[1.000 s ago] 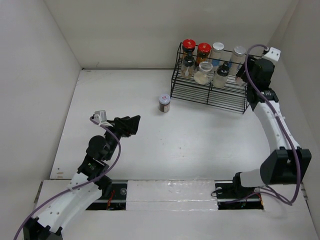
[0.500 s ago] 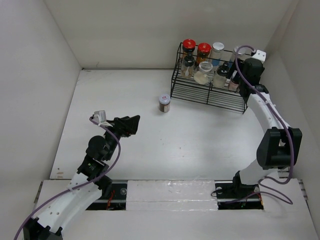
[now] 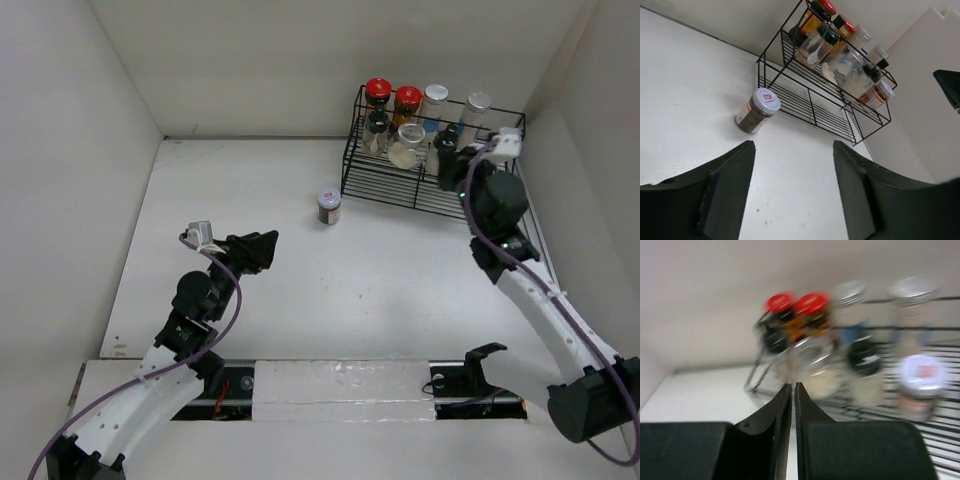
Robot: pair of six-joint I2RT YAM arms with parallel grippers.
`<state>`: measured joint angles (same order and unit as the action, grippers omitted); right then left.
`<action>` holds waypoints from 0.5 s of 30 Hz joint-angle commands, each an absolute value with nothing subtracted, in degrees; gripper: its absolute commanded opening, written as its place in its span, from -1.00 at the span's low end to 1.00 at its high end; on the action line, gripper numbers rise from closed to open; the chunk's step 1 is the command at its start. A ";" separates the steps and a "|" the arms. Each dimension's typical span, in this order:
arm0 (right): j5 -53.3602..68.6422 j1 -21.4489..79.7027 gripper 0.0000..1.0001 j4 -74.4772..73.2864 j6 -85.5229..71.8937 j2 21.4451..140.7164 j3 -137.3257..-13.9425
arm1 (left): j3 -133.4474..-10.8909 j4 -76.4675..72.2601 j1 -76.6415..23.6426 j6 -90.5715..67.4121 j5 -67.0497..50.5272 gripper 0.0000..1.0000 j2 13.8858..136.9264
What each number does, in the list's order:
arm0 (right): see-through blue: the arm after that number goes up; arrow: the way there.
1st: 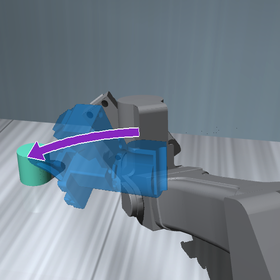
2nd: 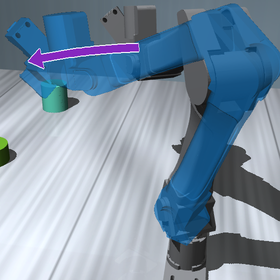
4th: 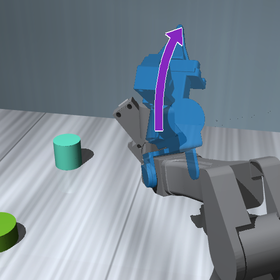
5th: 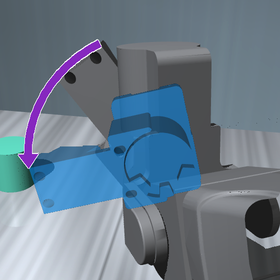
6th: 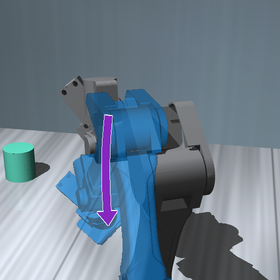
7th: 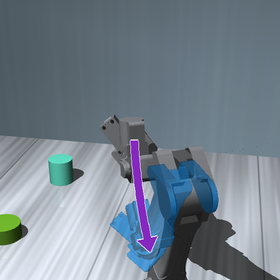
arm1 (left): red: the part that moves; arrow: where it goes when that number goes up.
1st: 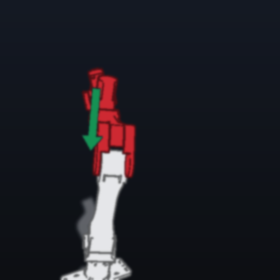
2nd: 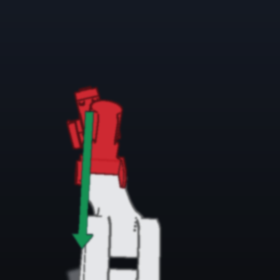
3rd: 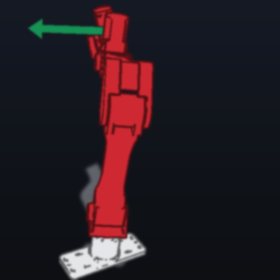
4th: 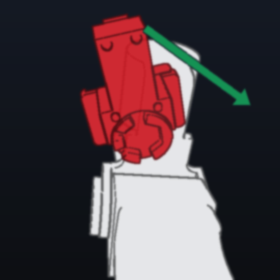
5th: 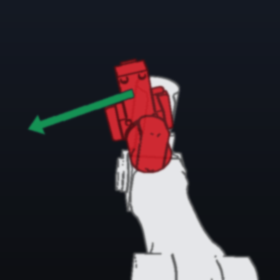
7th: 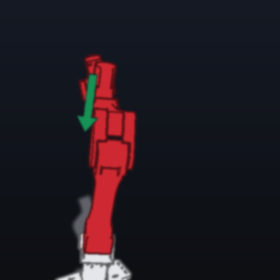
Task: Organize the condiment bottles
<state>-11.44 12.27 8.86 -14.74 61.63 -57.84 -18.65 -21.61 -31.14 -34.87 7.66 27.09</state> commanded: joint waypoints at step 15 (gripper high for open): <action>-6.07 36.56 1.00 14.94 -5.80 103.43 -69.33 | -20.65 -25.31 -31.38 -33.66 6.77 0.34 29.44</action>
